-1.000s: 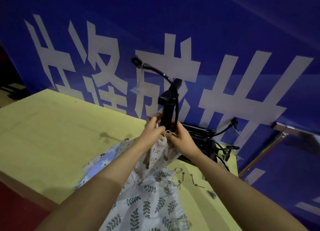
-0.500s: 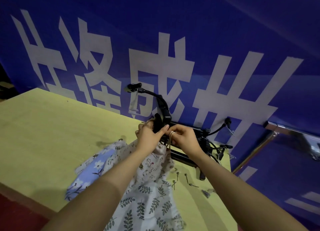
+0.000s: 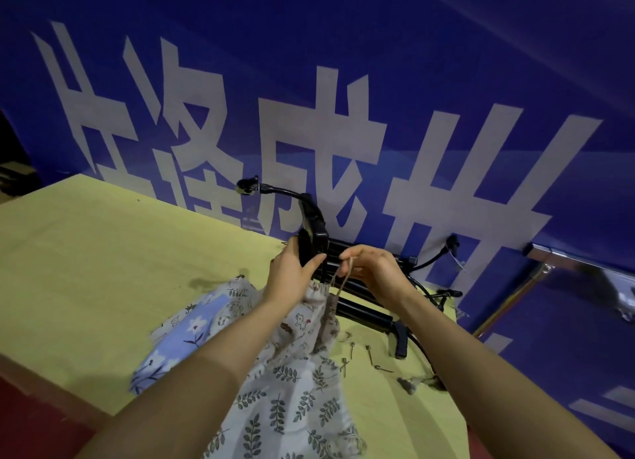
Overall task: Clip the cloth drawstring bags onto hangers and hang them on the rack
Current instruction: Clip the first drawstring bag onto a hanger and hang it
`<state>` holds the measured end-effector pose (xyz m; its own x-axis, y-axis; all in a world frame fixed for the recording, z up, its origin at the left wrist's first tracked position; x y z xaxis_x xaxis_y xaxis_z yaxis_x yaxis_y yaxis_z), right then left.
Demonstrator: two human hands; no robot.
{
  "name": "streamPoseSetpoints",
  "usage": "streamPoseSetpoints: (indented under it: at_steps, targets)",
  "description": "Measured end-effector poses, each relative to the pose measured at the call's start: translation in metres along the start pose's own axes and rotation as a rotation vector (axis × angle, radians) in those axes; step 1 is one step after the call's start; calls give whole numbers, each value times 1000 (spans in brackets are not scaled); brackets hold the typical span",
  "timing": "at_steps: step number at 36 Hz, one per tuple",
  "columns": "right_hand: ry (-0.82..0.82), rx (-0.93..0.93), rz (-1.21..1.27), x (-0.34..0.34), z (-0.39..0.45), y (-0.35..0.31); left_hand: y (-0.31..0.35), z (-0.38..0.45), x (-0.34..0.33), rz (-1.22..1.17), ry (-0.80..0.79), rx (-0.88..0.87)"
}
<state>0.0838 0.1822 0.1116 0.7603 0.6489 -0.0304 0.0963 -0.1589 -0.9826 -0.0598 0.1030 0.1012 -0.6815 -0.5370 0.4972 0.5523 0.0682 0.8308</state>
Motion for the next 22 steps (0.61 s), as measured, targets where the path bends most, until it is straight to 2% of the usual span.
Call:
streamPoseSetpoints:
  at_steps: [2, 4, 7, 9, 11, 13, 16, 18, 22]
  targets:
    - [34, 11, -47, 1, -1, -7, 0, 2, 1, 11, 0, 5]
    - [109, 65, -242, 1, -1, -15, 0, 4, 1, 47, -8, 20]
    - [167, 211, -596, -4, -2, -29, 4, 7, 0, 67, -37, 14]
    - [264, 328, -796, -6, -3, -39, 9, 9, 3, 81, -40, -10]
    - [388, 452, -874, -6, -4, -51, 13, 14, 7, 96, -39, -44]
    - [457, 528, -852, -7, -5, -63, 19, 18, 14, 104, -30, -93]
    - [500, 515, -679, -8, -1, -80, 33, 23, 26, 108, -24, -168]
    - [493, 484, -535, -10, 1, -90, 40, 25, 30, 101, -51, -166]
    - [443, 556, -408, -15, -2, -109, 36, 27, 31, 109, -114, -136]
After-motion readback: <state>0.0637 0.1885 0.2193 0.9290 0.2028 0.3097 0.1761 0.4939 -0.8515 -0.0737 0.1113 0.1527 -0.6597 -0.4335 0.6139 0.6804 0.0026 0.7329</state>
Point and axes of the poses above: each hand's wrist, its own z-axis towards the middle knuckle, its own x-axis out of the back of the hand, y = z × x, the point moved 3 cm from there along z, towards the middle knuckle, and after that the axes turned 8 degrees about -x, right-handed, at the moved point
